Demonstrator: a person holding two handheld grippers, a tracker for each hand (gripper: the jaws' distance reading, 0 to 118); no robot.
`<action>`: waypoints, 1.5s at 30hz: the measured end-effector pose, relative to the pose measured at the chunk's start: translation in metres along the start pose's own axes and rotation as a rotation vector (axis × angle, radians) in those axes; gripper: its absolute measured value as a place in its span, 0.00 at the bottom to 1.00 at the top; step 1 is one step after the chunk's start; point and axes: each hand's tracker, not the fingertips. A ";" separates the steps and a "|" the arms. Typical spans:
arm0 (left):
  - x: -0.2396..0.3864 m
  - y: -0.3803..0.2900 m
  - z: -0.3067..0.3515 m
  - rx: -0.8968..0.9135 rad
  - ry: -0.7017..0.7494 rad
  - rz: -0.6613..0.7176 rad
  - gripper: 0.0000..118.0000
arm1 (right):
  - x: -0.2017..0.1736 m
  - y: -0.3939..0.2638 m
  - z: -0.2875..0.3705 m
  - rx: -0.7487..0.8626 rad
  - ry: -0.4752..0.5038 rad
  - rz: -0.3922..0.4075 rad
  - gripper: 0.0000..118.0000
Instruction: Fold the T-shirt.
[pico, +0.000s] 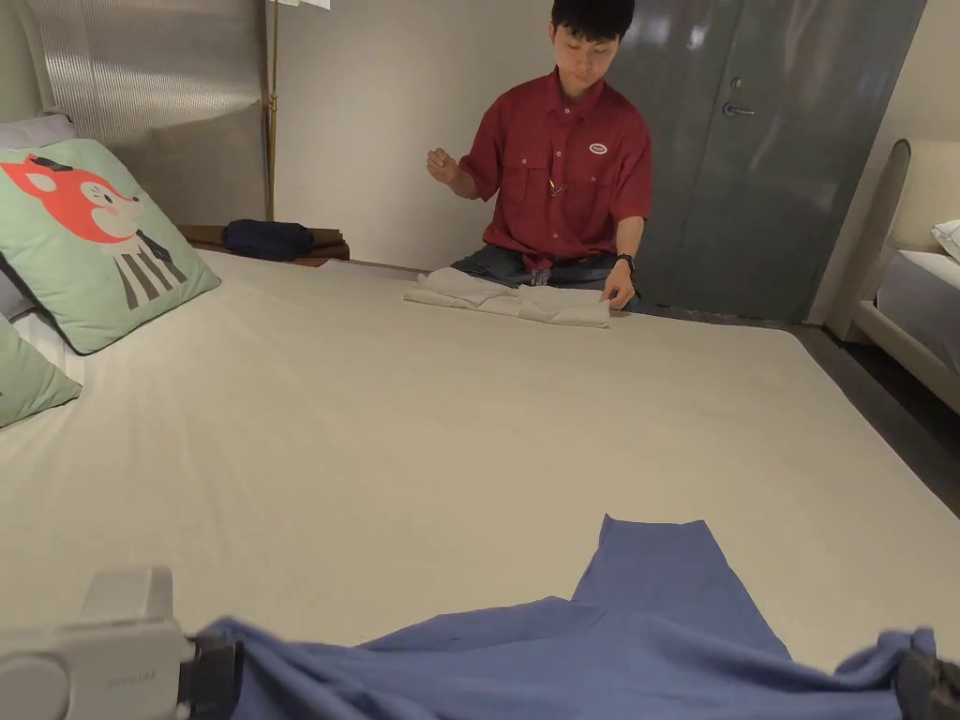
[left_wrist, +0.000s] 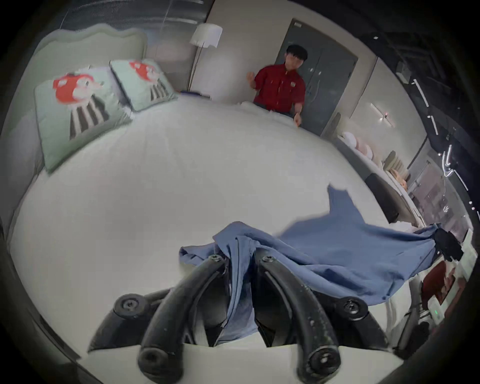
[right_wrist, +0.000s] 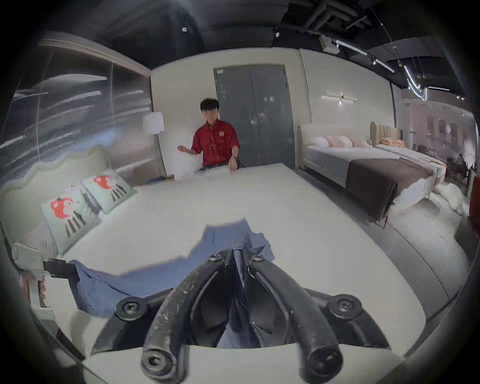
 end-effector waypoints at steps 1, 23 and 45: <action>-0.003 -0.014 0.000 -0.024 0.008 0.009 0.09 | 0.002 -0.013 0.003 -0.026 -0.005 -0.013 0.04; -0.007 -0.090 0.039 0.110 0.056 0.028 0.68 | 0.015 -0.096 -0.003 -0.133 -0.247 0.091 0.89; 0.037 -0.006 0.104 0.423 0.079 -0.046 0.00 | -0.086 -0.008 0.027 0.315 -0.068 0.137 0.00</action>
